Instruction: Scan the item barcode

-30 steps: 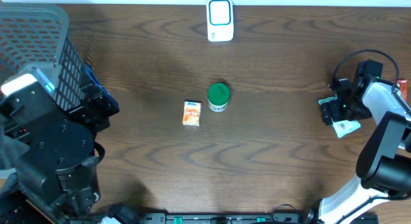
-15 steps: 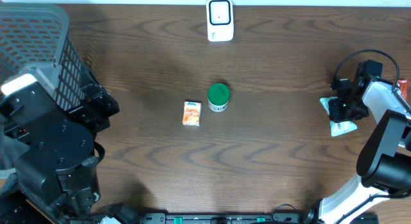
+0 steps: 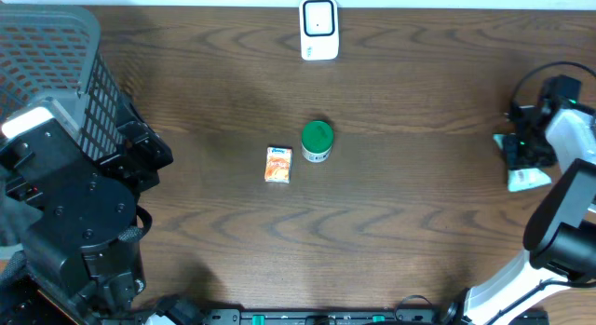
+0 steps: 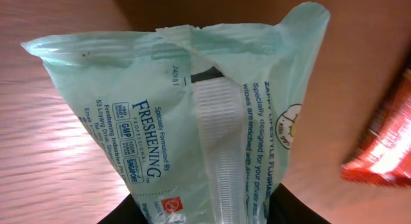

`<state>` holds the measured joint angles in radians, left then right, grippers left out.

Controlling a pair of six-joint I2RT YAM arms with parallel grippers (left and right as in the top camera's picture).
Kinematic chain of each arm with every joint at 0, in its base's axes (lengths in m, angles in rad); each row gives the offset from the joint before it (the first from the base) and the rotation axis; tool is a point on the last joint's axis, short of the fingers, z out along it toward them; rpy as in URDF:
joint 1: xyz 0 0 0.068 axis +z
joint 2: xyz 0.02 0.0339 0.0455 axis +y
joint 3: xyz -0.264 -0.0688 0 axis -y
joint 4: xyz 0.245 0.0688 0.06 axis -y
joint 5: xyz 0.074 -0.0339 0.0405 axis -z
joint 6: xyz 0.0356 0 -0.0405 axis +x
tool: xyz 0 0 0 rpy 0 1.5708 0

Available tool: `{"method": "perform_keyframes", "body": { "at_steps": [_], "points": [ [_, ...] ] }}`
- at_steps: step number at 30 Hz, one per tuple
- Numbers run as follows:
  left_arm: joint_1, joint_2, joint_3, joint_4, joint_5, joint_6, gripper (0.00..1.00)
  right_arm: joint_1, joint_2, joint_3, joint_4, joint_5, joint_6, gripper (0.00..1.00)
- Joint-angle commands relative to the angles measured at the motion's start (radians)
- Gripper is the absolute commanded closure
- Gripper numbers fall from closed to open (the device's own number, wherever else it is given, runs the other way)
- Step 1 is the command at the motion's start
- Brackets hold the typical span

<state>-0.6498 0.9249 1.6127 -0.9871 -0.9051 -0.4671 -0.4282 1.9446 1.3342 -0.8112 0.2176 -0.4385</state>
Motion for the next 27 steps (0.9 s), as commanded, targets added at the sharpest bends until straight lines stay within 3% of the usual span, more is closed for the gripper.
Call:
{"method": "perform_keyframes", "body": {
  "at_steps": [1,7,14,15,23,25,27],
  "points": [
    [0.003,0.002,-0.001,0.0,-0.024,-0.001,0.02,-0.078,0.008,0.015,0.023,0.043,-0.016,0.63],
    [0.003,0.002,-0.001,0.0,-0.024,-0.001,0.02,-0.199,0.008,0.015,0.067,0.0,-0.014,0.59],
    [0.003,0.002,-0.001,0.0,-0.024,-0.001,0.02,-0.283,0.008,0.016,0.123,-0.055,0.013,0.13],
    [0.003,0.002,-0.001,0.0,-0.024,-0.001,0.02,-0.284,0.008,0.02,0.126,-0.055,0.026,0.02],
    [0.003,0.002,-0.001,0.0,-0.024,-0.001,0.02,-0.195,0.006,0.209,0.018,-0.242,0.138,0.01],
    [0.003,0.002,-0.001,0.0,-0.024,-0.001,0.02,-0.155,0.006,0.267,-0.027,-0.3,0.216,0.01],
    [0.003,0.002,-0.001,0.0,-0.024,-0.001,0.02,-0.106,0.006,0.317,-0.089,-0.394,0.382,0.01]
  ]
}}
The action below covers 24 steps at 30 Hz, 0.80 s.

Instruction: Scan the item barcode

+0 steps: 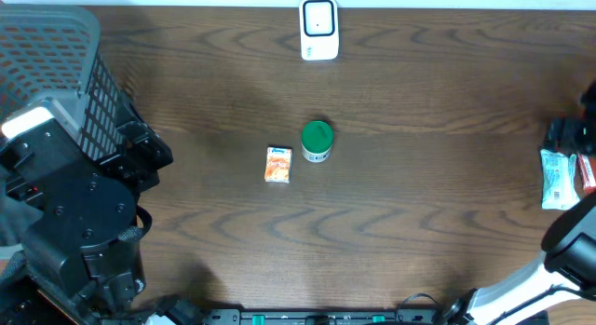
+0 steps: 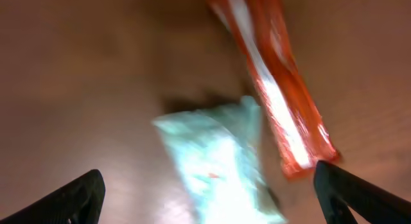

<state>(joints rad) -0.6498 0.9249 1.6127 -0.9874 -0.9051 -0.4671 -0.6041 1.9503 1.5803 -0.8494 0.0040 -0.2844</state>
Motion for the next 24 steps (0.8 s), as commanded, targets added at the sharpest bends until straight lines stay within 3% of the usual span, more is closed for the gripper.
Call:
{"method": "perform_keyframes", "body": {
  "at_steps": [1,4,7,10,18,24],
  "points": [
    [0.003,0.002,-0.001,0.0,-0.024,-0.001,0.02,0.09,0.0,0.082,-0.075,-0.23,0.311,0.01],
    [0.003,0.002,-0.001,0.0,-0.024,-0.001,0.02,0.16,0.0,0.086,-0.143,-0.415,0.522,0.01],
    [0.003,0.002,-0.001,0.0,-0.024,-0.001,0.02,0.243,0.0,0.062,-0.156,-0.566,0.607,0.06],
    [0.003,0.002,-0.001,0.0,-0.024,-0.001,0.02,0.333,0.0,0.044,-0.151,-0.632,0.644,0.01],
    [0.003,0.002,-0.001,0.0,-0.024,-0.001,0.02,0.72,0.0,0.063,-0.19,-0.23,0.946,0.01],
    [0.003,0.002,-0.001,0.0,-0.024,-0.001,0.02,0.914,0.0,0.129,-0.196,-0.208,1.062,0.01]
  ]
}}
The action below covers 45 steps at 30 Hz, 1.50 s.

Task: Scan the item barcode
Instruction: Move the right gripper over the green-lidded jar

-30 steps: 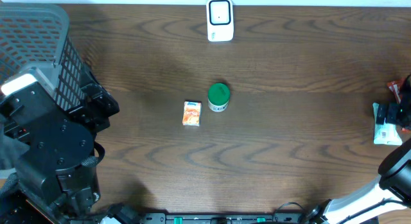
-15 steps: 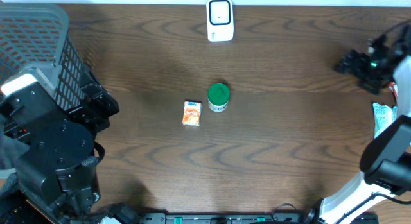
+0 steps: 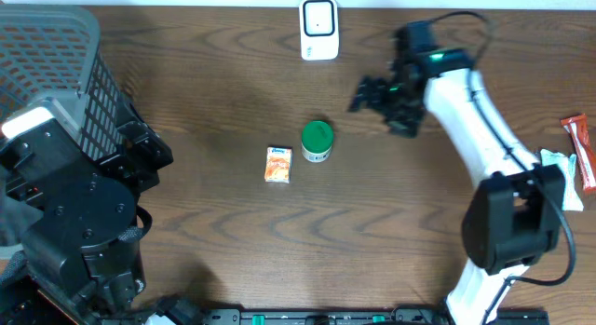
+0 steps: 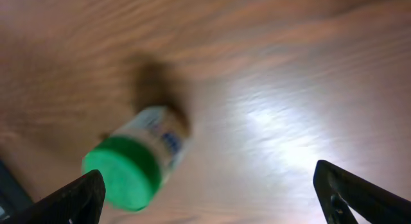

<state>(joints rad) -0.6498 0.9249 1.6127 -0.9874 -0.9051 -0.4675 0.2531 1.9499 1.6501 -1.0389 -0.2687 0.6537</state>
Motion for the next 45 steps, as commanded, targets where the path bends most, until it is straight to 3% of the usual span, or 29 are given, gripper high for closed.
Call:
{"method": "perform_keyframes", "body": {
  "at_steps": [1,12,24,35,45],
  "points": [
    [0.003,0.002,-0.001,0.0,-0.024,-0.001,0.02,0.082,0.001,0.076,-0.017,0.079,0.141,0.01],
    [0.003,0.002,-0.001,0.0,-0.024,-0.001,0.02,0.217,0.019,0.173,-0.106,0.207,0.244,0.01],
    [0.003,0.002,-0.001,0.0,-0.024,-0.001,0.02,0.301,0.212,0.327,-0.166,0.208,0.239,0.01],
    [0.003,0.002,-0.001,0.0,-0.024,-0.001,0.02,0.309,0.353,0.415,-0.283,0.208,0.206,0.01],
    [0.003,0.002,-0.001,0.0,-0.024,-0.001,0.02,0.309,0.392,0.415,-0.242,0.211,0.167,0.01]
  ]
}}
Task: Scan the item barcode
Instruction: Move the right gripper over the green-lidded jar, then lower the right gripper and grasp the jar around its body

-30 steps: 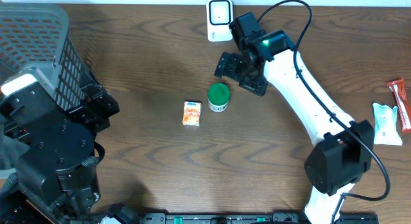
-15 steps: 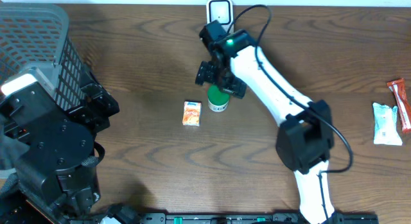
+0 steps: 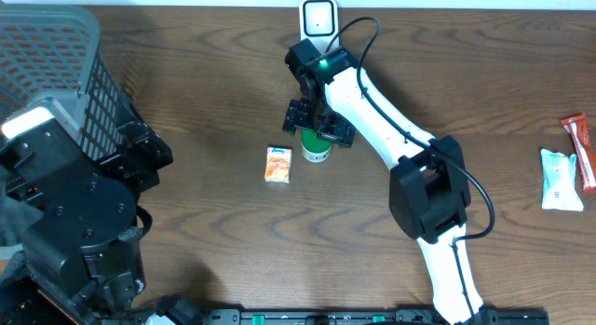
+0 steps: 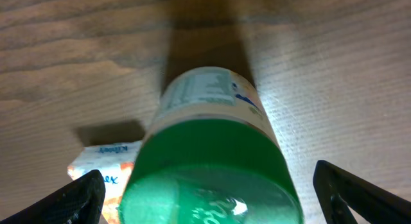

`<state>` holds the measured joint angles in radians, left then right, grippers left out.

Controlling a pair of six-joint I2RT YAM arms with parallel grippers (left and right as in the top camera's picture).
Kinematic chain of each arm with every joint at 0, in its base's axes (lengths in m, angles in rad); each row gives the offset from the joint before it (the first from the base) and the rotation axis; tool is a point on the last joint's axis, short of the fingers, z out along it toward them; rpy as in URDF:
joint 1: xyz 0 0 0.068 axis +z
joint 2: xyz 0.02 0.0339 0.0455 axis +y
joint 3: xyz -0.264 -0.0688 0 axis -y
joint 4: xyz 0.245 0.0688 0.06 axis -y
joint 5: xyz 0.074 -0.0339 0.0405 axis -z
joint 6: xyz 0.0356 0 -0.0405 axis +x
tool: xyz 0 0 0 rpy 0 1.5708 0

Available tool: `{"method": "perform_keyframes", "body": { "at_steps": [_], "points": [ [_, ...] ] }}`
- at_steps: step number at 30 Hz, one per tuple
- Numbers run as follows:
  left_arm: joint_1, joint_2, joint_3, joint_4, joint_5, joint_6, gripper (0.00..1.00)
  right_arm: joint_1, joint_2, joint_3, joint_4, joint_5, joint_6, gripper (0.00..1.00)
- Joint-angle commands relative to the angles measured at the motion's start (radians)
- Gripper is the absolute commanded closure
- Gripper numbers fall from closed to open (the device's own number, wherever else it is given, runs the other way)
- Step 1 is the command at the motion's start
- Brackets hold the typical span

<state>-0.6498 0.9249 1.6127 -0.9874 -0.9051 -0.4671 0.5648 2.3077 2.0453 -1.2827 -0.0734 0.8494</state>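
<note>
A small white jar with a green lid (image 4: 209, 160) stands upright mid-table, also seen from overhead as the jar (image 3: 317, 152). My right gripper (image 4: 212, 201) is open and hangs right over the lid, one finger (image 4: 77, 198) on each side of it, not touching. From overhead the right gripper (image 3: 318, 128) covers most of the lid. The white barcode scanner (image 3: 318, 29) stands at the far edge, behind the jar. My left arm (image 3: 74, 195) rests at the left; its jaws cannot be made out.
An orange tissue packet (image 3: 278, 164) lies just left of the jar, showing as the packet (image 4: 106, 163) in the right wrist view. A pale green wipes pack (image 3: 559, 179) and a red bar (image 3: 579, 150) lie at the right edge. A grey basket (image 3: 51, 55) fills the far left corner.
My right gripper was open to the right of the jar, nearer the scanner. Now it is directly over the green lid with a finger on either side. Jar and packet have not moved.
At first my right gripper was shut on the wipes pack at the right edge. Then it was open and the pack lay on the table beside the red bar. After that the arm was at mid-table near the jar, and now it straddles the lid.
</note>
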Motion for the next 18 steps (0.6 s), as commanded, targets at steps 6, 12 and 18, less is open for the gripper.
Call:
{"method": "perform_keyframes", "body": {
  "at_steps": [6,12,18],
  "points": [
    [0.003,0.002,-0.001,0.0,-0.024,-0.001,0.02,-0.003,0.055,0.019,-0.004,0.016,-0.04,0.01],
    [0.003,0.002,-0.001,0.0,-0.024,-0.001,0.02,-0.003,0.069,0.019,-0.004,0.019,-0.039,0.01],
    [0.003,0.002,-0.001,0.0,-0.024,-0.001,0.02,-0.003,0.105,0.019,-0.009,0.019,-0.039,0.02]
  ]
}}
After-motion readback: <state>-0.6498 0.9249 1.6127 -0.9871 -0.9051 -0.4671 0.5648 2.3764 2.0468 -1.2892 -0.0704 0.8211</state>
